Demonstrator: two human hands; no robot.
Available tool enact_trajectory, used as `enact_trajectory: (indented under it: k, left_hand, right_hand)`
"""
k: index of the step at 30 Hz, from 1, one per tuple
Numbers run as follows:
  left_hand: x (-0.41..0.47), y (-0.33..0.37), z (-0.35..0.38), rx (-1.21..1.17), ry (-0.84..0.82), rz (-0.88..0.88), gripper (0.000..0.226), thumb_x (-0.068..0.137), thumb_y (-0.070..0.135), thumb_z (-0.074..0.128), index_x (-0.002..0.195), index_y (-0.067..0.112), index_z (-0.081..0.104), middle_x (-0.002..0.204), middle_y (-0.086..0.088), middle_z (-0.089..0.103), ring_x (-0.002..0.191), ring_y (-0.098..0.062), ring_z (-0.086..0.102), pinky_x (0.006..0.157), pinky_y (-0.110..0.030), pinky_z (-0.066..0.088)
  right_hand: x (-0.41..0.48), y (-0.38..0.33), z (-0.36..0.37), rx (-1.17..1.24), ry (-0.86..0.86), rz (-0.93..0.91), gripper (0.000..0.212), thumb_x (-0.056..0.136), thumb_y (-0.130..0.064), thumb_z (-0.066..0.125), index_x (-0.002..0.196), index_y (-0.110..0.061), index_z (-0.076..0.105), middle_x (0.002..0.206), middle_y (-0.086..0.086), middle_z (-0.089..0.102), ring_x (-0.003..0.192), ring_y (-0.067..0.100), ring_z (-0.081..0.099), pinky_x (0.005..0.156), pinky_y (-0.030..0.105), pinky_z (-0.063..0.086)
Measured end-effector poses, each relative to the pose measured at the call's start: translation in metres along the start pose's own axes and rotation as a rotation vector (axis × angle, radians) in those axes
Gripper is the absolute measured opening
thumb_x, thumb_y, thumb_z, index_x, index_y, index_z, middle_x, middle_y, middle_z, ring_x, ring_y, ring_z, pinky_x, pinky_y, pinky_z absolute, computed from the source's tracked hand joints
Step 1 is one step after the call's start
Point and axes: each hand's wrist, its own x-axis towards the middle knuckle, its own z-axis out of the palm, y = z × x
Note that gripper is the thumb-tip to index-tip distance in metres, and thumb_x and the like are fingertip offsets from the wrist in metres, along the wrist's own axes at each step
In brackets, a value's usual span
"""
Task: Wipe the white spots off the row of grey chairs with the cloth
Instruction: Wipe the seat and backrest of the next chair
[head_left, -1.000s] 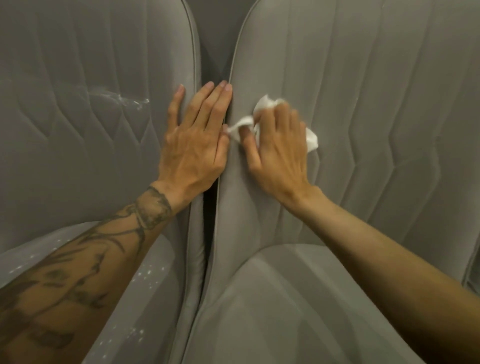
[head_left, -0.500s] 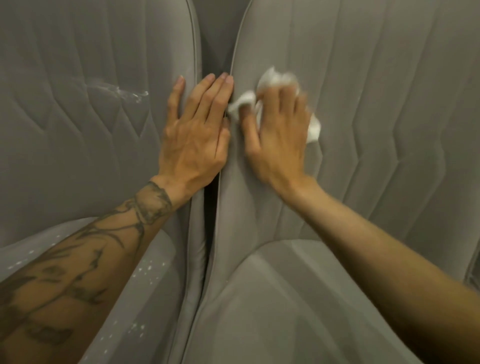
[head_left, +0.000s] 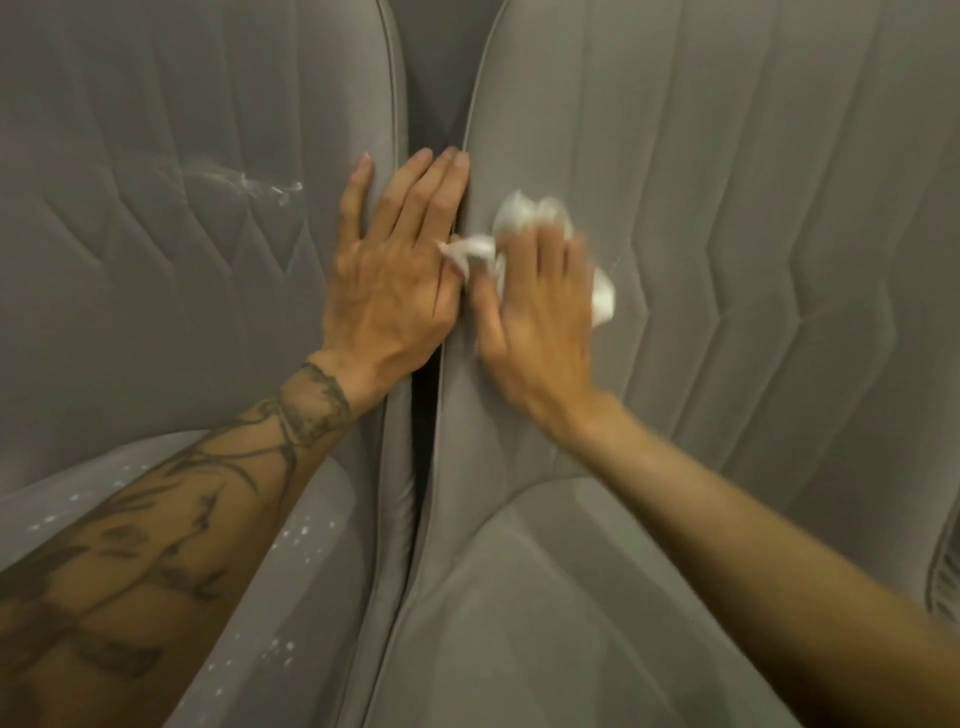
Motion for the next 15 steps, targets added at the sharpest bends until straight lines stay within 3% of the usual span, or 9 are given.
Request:
enact_trajectory:
  k: [4, 8, 11, 15]
  left_hand:
    - [-0.003, 0.001, -0.002, -0.008, -0.029, -0.006, 0.057, 0.107, 0.024, 0.038, 0.163, 0.009, 0.032, 0.167, -0.004, 0.039, 0.157, -0.021, 0.031, 0.131, -0.053, 0.01]
    - [-0.017, 0.001, -0.004, -0.022, -0.067, 0.003, 0.058, 0.109, 0.027, 0.035, 0.164, 0.01, 0.031, 0.169, -0.003, 0.036, 0.159, -0.02, 0.027, 0.131, -0.055, 0.008]
    - [-0.037, 0.001, -0.006, -0.028, -0.11, 0.015, 0.06, 0.108, 0.027, 0.036, 0.165, 0.01, 0.026, 0.171, -0.003, 0.031, 0.161, -0.019, 0.02, 0.13, -0.058, 0.008]
    - [-0.072, 0.005, -0.016, -0.037, -0.207, 0.052, 0.061, 0.109, 0.028, 0.036, 0.165, 0.008, 0.024, 0.173, -0.005, 0.025, 0.163, -0.019, 0.012, 0.131, -0.058, 0.007]
  right_hand:
    - [-0.056, -0.002, -0.006, 0.008, -0.151, -0.034, 0.025, 0.101, -0.033, 0.047, 0.111, -0.011, 0.056, 0.107, 0.009, 0.051, 0.094, 0.027, 0.047, 0.082, 0.048, 0.042]
    - [0.027, 0.016, -0.014, -0.134, 0.009, -0.083, 0.035, 0.102, -0.035, 0.042, 0.123, -0.009, 0.054, 0.11, 0.015, 0.053, 0.095, 0.032, 0.05, 0.084, 0.049, 0.042]
    - [0.063, 0.016, -0.013, -0.141, 0.155, 0.044, 0.031, 0.103, -0.036, 0.04, 0.111, -0.01, 0.056, 0.112, 0.012, 0.055, 0.095, 0.029, 0.05, 0.084, 0.045, 0.043]
    - [-0.018, -0.008, 0.002, -0.048, -0.033, 0.034, 0.037, 0.106, -0.035, 0.036, 0.124, -0.008, 0.054, 0.116, 0.012, 0.052, 0.102, 0.028, 0.048, 0.093, 0.044, 0.041]
